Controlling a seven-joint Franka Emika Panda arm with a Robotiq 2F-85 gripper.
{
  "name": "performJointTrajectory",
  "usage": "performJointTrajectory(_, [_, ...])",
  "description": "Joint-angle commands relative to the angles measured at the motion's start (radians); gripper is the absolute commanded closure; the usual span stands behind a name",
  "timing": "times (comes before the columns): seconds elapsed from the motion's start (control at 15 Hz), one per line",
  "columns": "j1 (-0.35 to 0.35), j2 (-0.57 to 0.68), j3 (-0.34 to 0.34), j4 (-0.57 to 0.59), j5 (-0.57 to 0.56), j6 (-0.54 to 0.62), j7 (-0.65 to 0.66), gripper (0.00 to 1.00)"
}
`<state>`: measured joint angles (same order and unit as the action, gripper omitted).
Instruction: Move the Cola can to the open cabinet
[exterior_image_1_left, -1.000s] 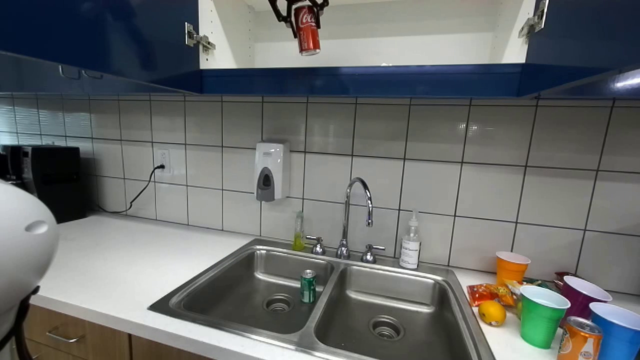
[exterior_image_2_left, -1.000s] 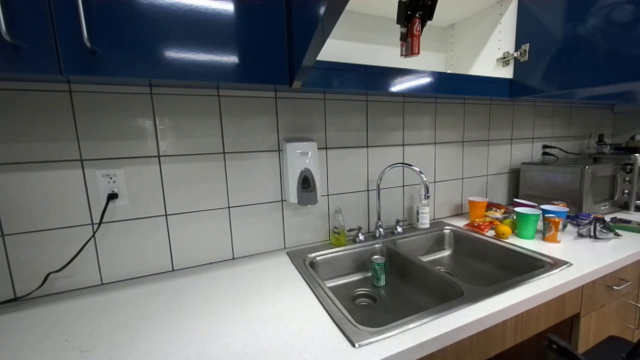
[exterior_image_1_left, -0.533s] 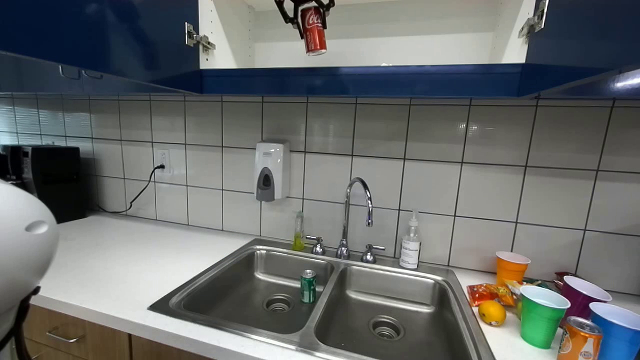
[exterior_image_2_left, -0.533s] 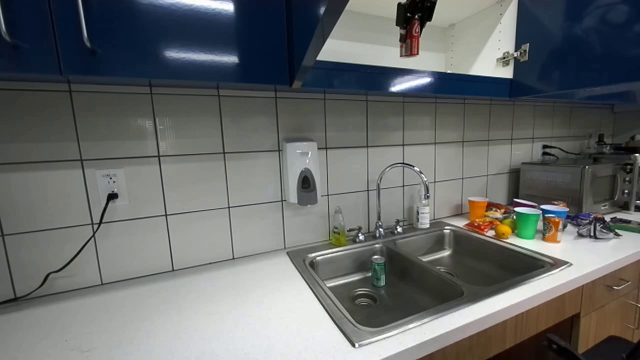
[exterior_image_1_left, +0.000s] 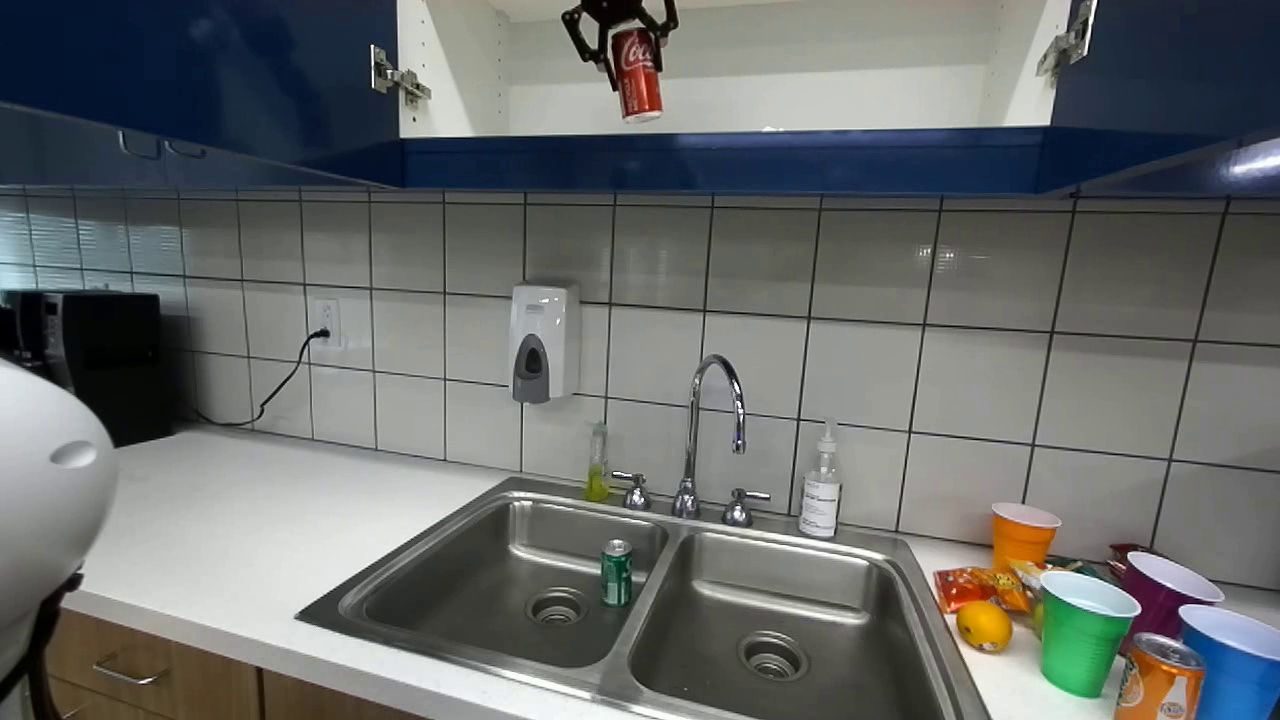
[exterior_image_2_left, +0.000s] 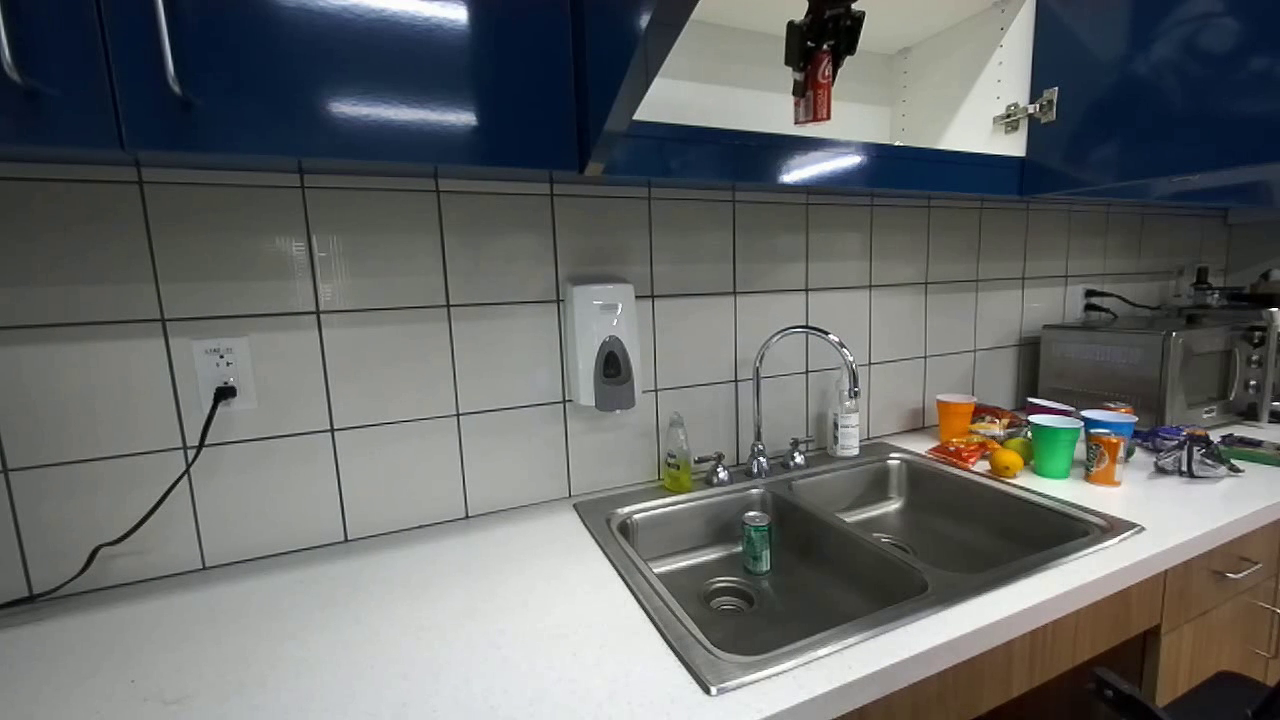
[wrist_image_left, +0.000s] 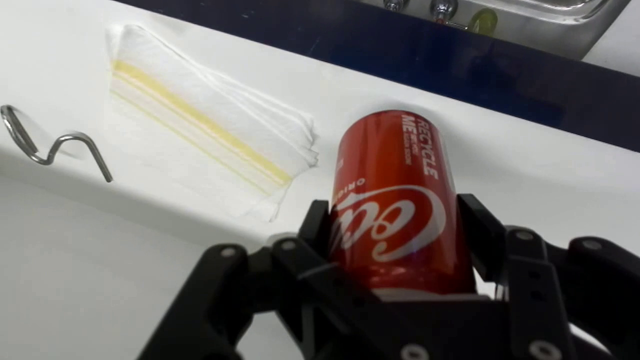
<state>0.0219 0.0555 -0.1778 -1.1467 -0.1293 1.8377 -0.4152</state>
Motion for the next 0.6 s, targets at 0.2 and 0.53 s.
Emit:
performJointTrajectory(0.2, [-0.015,0.086,-0.018,0.108,0.05,0.005,-0.023,0.59])
performJointTrajectory(0.53, [-0.017,0.131,-0.029,0.142,0.074,0.019,-0.015,0.59])
